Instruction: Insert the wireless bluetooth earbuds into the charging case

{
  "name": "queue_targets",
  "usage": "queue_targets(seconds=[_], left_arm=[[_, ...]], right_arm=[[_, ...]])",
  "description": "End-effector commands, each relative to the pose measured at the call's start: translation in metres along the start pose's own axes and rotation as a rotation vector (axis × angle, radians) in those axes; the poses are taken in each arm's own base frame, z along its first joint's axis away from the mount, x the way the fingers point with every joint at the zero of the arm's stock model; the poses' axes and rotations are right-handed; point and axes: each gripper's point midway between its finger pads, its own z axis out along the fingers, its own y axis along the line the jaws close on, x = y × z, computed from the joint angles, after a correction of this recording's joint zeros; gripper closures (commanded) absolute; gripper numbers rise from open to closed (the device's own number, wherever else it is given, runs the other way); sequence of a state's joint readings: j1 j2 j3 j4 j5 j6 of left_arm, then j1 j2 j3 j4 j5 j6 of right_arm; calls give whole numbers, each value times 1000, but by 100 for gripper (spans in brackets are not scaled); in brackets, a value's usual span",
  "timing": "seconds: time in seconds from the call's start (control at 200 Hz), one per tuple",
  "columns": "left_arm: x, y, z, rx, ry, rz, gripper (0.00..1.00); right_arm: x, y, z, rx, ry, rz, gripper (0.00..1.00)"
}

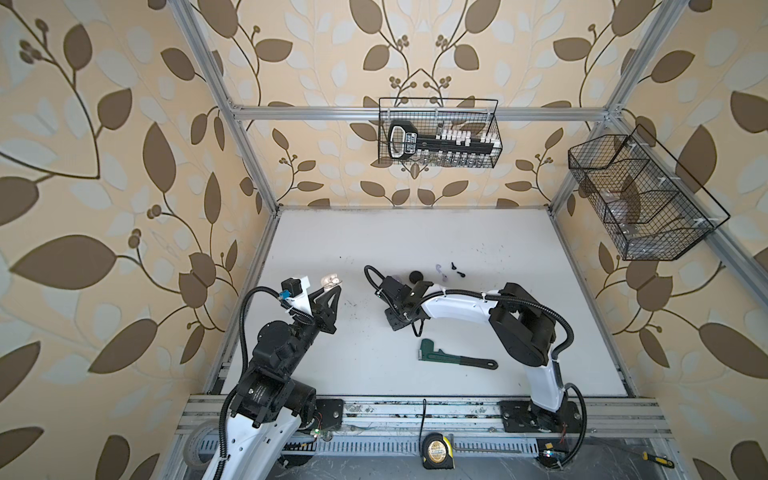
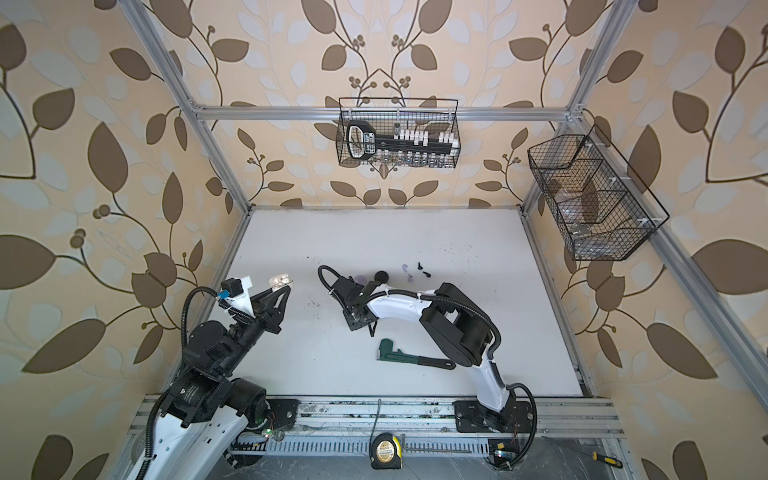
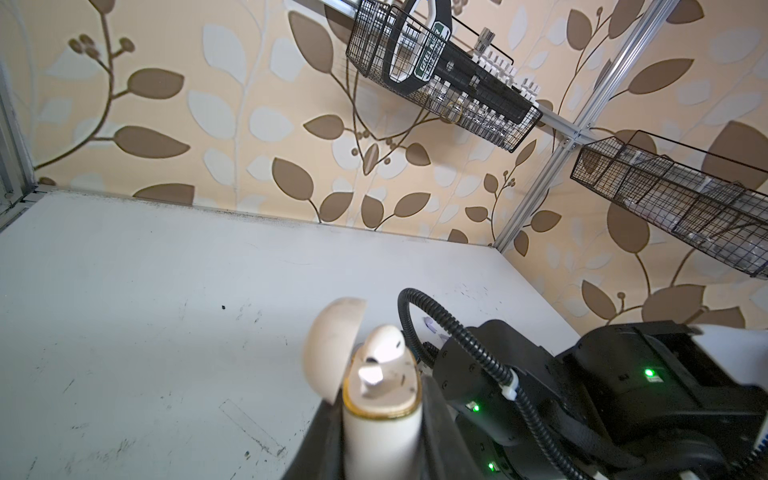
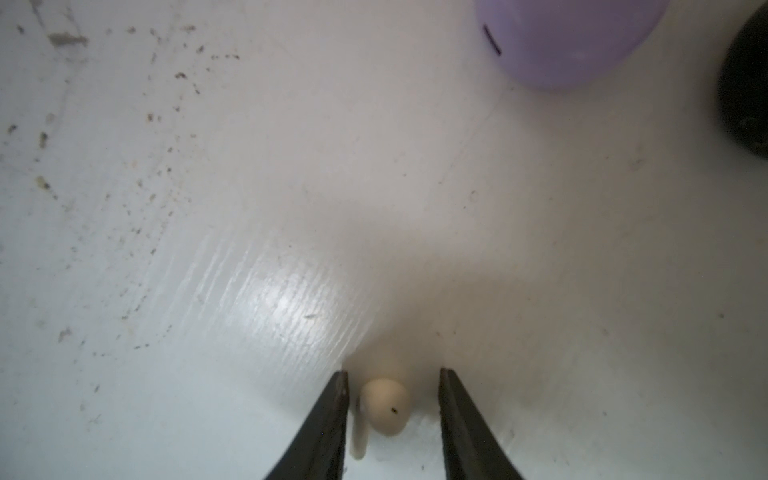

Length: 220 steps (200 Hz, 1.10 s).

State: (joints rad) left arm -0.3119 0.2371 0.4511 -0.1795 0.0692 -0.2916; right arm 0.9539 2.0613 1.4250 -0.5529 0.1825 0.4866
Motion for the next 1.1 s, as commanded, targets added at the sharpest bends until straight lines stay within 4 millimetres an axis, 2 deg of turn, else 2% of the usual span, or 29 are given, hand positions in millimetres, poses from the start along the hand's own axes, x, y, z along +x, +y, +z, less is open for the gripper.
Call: queue_targets(seconds=[0.0, 1.095], left_arm=[[-16, -1, -3, -4, -59, -2, 100], [-15, -1, -1, -3, -48, -2, 100]], right_arm=[[14, 1, 8, 5, 43, -4, 64], [25, 8, 5, -31, 42, 10, 74]])
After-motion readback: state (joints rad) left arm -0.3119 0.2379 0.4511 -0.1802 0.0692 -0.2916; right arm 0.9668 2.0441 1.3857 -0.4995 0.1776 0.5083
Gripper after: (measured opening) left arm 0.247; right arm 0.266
